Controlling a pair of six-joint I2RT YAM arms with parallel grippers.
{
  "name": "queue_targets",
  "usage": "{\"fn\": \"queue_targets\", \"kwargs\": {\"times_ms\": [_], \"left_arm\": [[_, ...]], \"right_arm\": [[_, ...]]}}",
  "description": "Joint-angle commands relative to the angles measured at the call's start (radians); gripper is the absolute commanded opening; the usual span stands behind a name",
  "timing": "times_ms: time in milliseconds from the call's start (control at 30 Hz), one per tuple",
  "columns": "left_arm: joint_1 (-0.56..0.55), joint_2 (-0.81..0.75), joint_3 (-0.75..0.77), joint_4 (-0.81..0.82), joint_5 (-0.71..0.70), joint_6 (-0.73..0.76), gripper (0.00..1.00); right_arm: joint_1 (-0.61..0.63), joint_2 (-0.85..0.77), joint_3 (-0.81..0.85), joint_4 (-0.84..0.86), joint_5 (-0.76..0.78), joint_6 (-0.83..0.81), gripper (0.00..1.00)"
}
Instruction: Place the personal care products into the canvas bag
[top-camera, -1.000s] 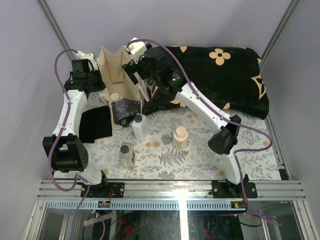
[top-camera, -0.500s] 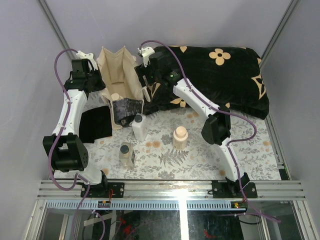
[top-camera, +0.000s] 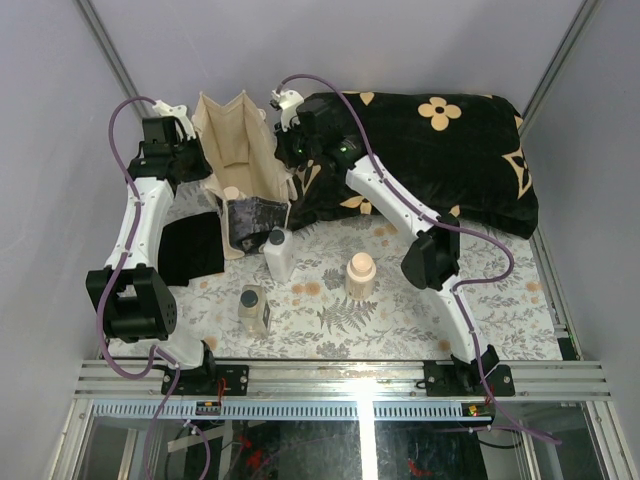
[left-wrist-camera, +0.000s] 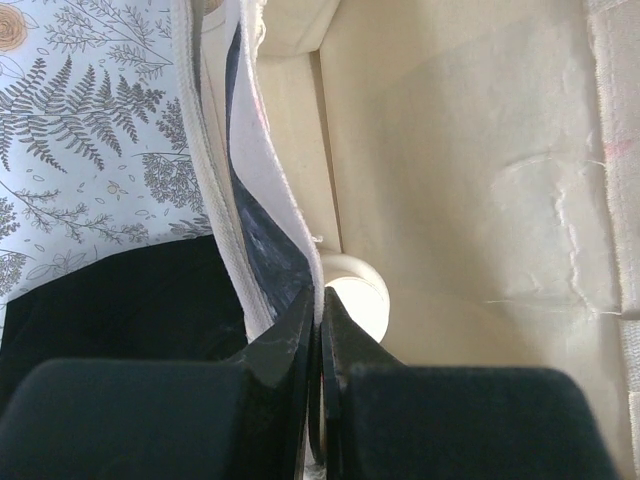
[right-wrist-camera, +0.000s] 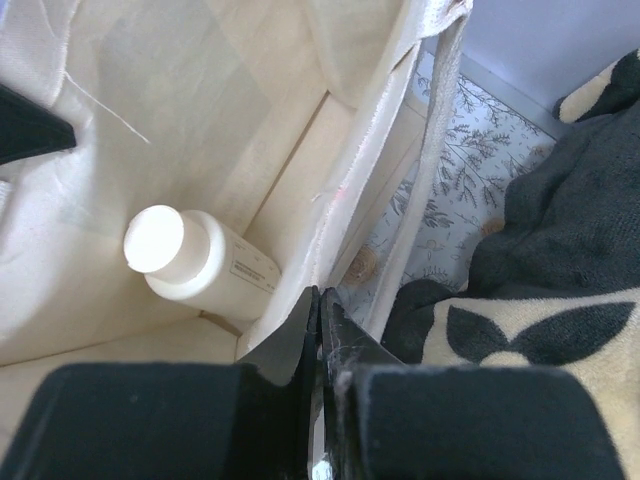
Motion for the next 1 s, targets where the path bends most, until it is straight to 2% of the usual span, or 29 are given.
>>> {"fn": "queue_targets", "kwargs": {"times_ms": [0,200,433,633,667,700,733,800,900,967], "left_arm": [[0.008,0.004,0.047,-0.008,0.027,-0.016,0.00],[0.004,-0.019,0.110,-0.084,0.064,-0.055,0.00],[-0.002,-0.031,0.190,-0.163,0.066,-0.061,0.00],[-0.003,-0.030,0.176,-0.169,0.070,-0.062,0.00],[-0.003,-0.029,0.166,-0.168,0.071,-0.063,0.00],[-0.002,-0.031,0.155,-0.165,0.068,-0.063,0.00],[-0.003,-0.034,0.144,-0.160,0.063,-0.061,0.00],[-0.003,-0.040,0.123,-0.148,0.051,-0.060,0.00],[-0.002,-0.041,0.111,-0.138,0.038,-0.056,0.00],[-0.002,-0.037,0.112,-0.139,0.026,-0.054,0.00]], "right_arm": [[0.001,-0.056,0.143,-0.043,0.006,-0.019,0.00],[-0.025,-0.137,0.108,-0.041,0.033,-0.003,0.00],[-0.024,-0.112,0.171,-0.025,0.031,0.008,0.00],[-0.024,-0.127,0.144,0.003,0.008,0.028,0.00],[-0.024,-0.132,0.137,-0.003,0.006,0.030,0.06],[-0.024,-0.138,0.128,-0.009,0.006,0.029,0.18],[-0.023,-0.148,0.118,-0.018,0.005,0.022,0.36],[-0.023,-0.175,0.092,-0.034,0.023,0.003,0.58],[-0.023,-0.225,0.046,-0.081,0.089,-0.036,0.80],[-0.023,-0.253,0.042,-0.152,0.165,-0.057,0.90]]}}
